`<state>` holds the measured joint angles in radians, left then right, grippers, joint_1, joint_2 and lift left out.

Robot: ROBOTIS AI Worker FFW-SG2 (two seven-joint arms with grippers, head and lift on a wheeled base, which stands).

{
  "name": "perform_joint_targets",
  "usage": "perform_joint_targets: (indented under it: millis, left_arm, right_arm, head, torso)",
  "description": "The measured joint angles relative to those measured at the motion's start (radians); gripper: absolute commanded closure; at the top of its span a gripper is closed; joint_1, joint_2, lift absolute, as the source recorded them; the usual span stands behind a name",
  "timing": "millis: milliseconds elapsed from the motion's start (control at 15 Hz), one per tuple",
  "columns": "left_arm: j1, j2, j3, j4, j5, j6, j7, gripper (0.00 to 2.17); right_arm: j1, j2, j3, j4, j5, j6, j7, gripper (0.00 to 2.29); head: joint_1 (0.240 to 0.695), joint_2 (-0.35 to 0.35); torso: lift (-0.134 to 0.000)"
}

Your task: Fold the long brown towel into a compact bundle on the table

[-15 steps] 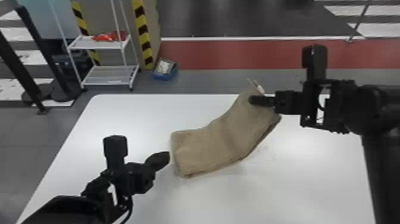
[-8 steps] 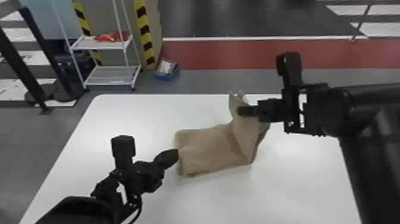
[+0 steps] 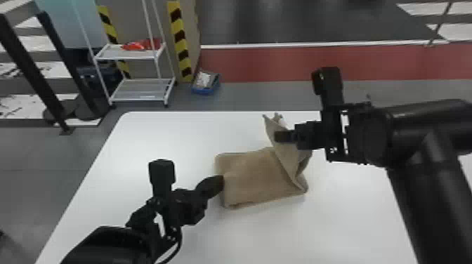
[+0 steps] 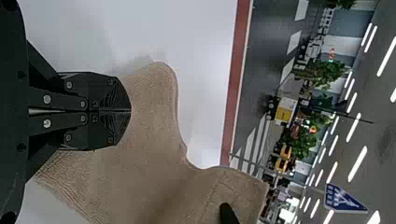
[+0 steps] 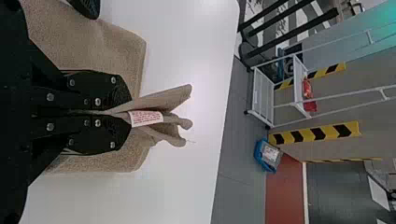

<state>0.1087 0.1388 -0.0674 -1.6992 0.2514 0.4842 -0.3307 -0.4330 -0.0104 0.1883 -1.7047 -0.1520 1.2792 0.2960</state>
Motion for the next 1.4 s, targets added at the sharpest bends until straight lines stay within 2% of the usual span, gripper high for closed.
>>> perform_joint_targets:
  millis: [200,533,1000,1400]
  left_arm:
    - [-0.025,-0.002,-0.01,0.063,0.0,0.003,-0.017,1.9]
    - [-0.017,-0.003,-0.035,0.059,0.003,0.003,-0.02,1.9]
    - [-0.029,-0.01,-0.067,0.079,0.0,-0.003,-0.011,1.9]
    - [-0.023,-0.01,-0.069,0.078,0.0,-0.003,-0.01,1.9]
  right_arm:
    - [-0.015,0.01,0.033,0.065,0.015,-0.061,-0.019,1.33]
    - [-0.035,0.01,0.1,0.153,0.03,-0.147,-0.051,1.33]
    - [0.003,0.01,0.21,0.15,0.026,-0.13,-0.08,1.33]
    - [0.005,0.01,0.254,0.157,0.039,-0.161,-0.111,1.32]
  head:
    - [0.695,0.094]
    - [0.695,0.093]
    - [0.695,0.113]
    - [0.695,0.123]
  torso:
    - [-0.109]
    - [-0.109]
    - [-0.109]
    - [-0.109]
